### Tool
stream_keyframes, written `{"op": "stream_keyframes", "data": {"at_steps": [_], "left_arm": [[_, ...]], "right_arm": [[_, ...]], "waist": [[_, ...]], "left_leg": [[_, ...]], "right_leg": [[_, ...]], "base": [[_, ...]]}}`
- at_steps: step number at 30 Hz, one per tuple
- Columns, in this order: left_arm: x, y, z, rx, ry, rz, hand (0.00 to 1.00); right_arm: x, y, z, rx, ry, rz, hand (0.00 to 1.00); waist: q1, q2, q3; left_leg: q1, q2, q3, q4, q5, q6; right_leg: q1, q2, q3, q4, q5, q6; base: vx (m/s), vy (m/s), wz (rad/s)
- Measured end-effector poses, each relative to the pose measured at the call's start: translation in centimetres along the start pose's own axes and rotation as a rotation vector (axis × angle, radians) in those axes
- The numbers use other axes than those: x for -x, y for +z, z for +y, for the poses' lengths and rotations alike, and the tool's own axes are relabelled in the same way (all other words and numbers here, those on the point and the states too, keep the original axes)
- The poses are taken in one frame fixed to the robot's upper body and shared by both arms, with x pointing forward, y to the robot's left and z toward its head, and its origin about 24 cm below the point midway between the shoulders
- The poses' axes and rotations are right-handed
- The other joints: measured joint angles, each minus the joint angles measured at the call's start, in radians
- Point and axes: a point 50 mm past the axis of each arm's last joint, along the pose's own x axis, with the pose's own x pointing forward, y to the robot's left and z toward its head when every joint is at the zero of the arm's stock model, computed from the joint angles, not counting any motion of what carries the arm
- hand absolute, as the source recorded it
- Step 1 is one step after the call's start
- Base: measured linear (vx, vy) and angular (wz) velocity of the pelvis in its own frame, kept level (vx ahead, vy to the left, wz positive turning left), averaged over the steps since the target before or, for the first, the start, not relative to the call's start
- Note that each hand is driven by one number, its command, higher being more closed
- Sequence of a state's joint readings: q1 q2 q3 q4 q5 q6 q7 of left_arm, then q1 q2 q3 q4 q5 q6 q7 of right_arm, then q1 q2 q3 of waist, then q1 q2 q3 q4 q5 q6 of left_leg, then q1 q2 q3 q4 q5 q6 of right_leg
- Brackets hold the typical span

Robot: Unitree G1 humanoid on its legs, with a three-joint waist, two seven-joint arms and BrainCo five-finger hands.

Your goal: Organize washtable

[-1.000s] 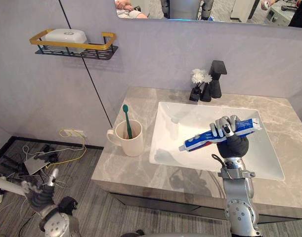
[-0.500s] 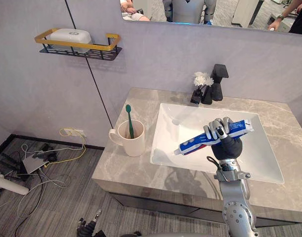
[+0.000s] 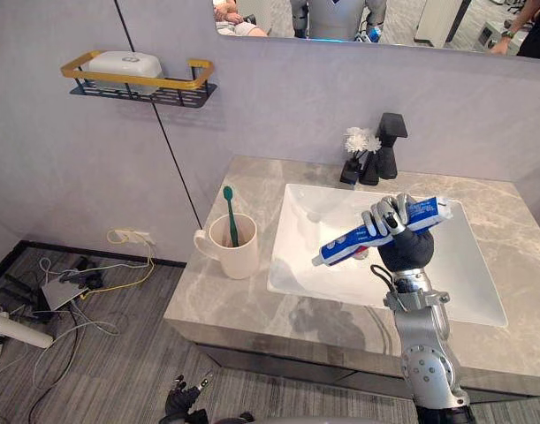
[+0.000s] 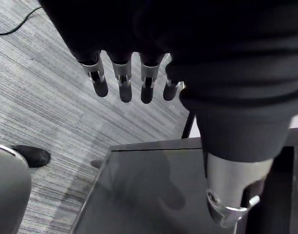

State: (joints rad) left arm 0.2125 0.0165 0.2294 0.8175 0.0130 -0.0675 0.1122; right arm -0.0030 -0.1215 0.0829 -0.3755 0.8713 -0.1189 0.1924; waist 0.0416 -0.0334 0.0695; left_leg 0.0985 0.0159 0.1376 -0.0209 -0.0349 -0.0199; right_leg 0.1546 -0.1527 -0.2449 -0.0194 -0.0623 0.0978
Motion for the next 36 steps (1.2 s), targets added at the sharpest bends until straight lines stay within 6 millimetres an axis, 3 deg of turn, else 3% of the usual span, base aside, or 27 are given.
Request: {"op": "stream_keyframes", "data": {"at_steps": [10,12,19,27,36], "left_arm": [[0.0,0.2,-0.2,-0.028,-0.02,-0.015,0.0],[-0.1,0.5,-0.4,-0.031,-0.026,-0.021,0.0],[-0.2,0.6,-0.3,-0.045,-0.044,-0.026,0.0],[-0.1,0.2,0.4,-0.088,-0.04,-0.014,0.0],[-0.2,0.0,1.0,-0.106,-0.027,-0.001,0.0]], "right_arm": [[-3.5,-0.2,-0.2,0.086,0.056,0.019,1.0],[-4.6,0.0,0.1,0.109,0.087,0.025,1.0],[-7.7,-0.4,2.3,0.116,0.205,0.027,1.0],[-10.1,-0.6,4.7,0.136,0.325,0.038,1.0],[-12.2,-0.9,6.5,0.155,0.392,0.045,1.0]], "waist": [[0.012,-0.001,0.0],[0.028,-0.001,0.0],[0.035,-0.005,0.002],[0.08,-0.018,0.008],[0.092,-0.038,0.019]], "left_leg": [[-0.006,0.0,-0.027,-0.019,0.023,-0.001],[-0.006,0.002,-0.029,-0.022,0.027,-0.003],[-0.004,0.004,-0.046,-0.052,0.051,-0.006],[-0.005,0.003,-0.049,-0.064,0.055,-0.006],[-0.015,0.001,-0.063,-0.069,0.059,-0.006]], "right_leg": [[-0.001,0.003,-0.024,0.004,0.0,0.0],[-0.001,0.005,-0.026,0.004,0.0,0.0],[-0.004,0.01,-0.04,0.003,0.0,0.0],[-0.004,0.011,-0.045,-0.003,0.0,0.0],[-0.004,0.01,-0.058,-0.003,0.0,0.0]], "base": [[-0.03,-0.026,0.08],[-0.03,-0.028,0.03],[-0.02,-0.024,0.07],[0.0,-0.002,0.0],[0.0,-0.01,0.05]]}}
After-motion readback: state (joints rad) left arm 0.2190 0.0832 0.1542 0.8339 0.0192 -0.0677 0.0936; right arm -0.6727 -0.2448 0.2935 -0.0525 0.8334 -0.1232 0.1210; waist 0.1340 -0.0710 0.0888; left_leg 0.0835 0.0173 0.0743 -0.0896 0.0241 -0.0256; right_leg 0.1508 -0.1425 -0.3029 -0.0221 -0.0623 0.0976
